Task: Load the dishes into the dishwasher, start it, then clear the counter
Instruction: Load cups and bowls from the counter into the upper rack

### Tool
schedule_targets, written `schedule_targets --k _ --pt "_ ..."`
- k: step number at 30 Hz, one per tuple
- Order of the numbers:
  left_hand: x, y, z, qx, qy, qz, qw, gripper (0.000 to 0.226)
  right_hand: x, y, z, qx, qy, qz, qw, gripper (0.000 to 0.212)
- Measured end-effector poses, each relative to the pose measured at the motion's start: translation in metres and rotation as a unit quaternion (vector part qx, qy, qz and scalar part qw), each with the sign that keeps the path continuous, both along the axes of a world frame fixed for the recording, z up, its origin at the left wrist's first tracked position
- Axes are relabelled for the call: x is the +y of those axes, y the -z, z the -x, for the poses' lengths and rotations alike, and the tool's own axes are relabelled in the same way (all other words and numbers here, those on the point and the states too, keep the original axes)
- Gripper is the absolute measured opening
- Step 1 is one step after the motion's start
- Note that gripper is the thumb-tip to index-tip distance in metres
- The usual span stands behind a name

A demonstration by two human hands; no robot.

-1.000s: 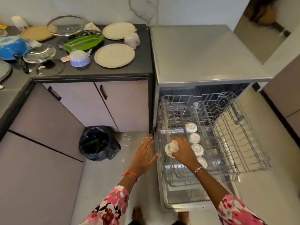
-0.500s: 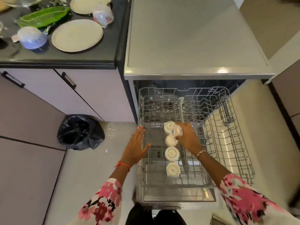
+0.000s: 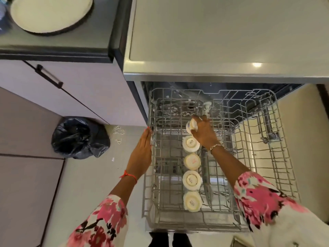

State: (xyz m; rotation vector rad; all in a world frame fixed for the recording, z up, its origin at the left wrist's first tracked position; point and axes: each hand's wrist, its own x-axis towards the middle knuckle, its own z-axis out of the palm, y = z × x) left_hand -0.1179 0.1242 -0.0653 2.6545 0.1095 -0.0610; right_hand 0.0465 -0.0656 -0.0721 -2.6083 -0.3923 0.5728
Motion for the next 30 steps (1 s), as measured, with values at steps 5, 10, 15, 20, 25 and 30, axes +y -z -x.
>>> schedule_targets --k 5,10,15,20,25,30 --pt "0.000 0.010 0.002 -0.027 -0.033 0.052 0.998 0.085 0.009 0.021 -0.010 0.011 -0.021 0.006 1.000 0.062" --pt "0.001 0.015 0.003 -0.031 -0.040 0.070 0.996 0.083 0.013 0.041 -0.014 0.009 -0.053 0.036 0.998 0.061" --pt "0.000 0.017 0.002 -0.032 -0.047 0.054 0.997 0.078 0.016 0.052 -0.012 -0.008 -0.075 0.093 0.993 0.060" --pt "0.001 0.023 0.004 -0.030 -0.047 0.022 0.998 0.073 0.024 0.056 -0.011 -0.004 -0.067 0.101 0.993 0.059" --pt "-0.001 0.022 0.004 -0.039 -0.045 0.045 0.997 0.071 0.024 0.058 -0.014 0.006 -0.057 0.100 0.993 0.067" --pt "-0.002 0.018 0.004 -0.052 -0.042 0.047 0.997 0.063 0.024 0.055 -0.017 0.029 -0.042 0.090 0.995 0.074"
